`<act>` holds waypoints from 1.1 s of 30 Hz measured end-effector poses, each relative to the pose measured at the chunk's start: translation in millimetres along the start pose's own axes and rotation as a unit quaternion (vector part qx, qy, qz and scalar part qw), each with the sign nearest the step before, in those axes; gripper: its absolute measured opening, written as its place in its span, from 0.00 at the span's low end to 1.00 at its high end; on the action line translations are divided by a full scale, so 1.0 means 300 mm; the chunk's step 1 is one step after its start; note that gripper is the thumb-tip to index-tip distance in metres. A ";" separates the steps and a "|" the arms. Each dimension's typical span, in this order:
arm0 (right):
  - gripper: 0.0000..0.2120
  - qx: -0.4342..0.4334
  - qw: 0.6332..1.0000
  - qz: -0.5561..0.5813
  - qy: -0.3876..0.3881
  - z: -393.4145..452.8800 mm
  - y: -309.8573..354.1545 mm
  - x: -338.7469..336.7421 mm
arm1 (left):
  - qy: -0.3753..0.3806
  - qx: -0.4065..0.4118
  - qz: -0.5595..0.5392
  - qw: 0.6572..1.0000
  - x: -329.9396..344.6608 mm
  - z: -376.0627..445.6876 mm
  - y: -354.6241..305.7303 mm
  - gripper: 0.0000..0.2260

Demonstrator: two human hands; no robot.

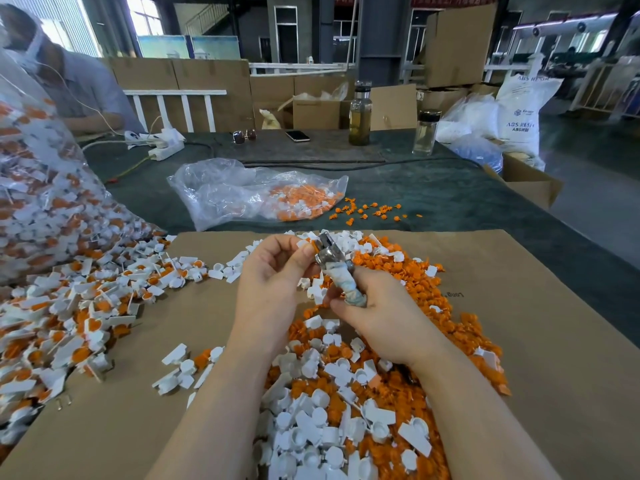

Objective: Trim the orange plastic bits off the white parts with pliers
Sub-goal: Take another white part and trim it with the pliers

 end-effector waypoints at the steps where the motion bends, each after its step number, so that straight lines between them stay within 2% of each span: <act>1: 0.03 -0.001 1.000 -0.004 -0.001 0.000 0.002 0.001 | 0.001 -0.001 -0.003 1.000 -0.001 0.000 0.000 0.04; 17: 0.04 -0.005 1.000 -0.023 -0.007 0.003 -0.009 0.007 | -0.007 -0.003 -0.008 1.000 0.001 0.005 0.009 0.05; 20: 0.06 -0.007 0.998 -0.014 -0.066 0.001 -0.010 -0.020 | -0.039 0.005 0.053 0.998 -0.005 -0.005 -0.001 0.05; 23: 0.04 -0.017 0.988 0.010 -0.155 -0.004 0.001 -0.070 | -0.077 0.014 0.136 0.988 -0.003 -0.017 -0.010 0.06; 26: 0.05 -0.026 0.975 0.016 -0.222 -0.016 0.014 -0.108 | -0.087 0.021 0.199 0.976 0.018 -0.025 -0.012 0.09; 33: 0.04 -0.014 0.972 0.003 -0.235 -0.016 0.006 -0.116 | -0.074 0.056 0.246 0.965 0.048 -0.039 -0.020 0.10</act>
Point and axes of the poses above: each hand's wrist, its own z-axis towards the middle knuckle, its own x-axis out of the palm, y = z × x, the point moved 9 cm from there along z, towards the middle knuckle, and after that the axes turned 4 degrees about -x, right-handed, at the moved point
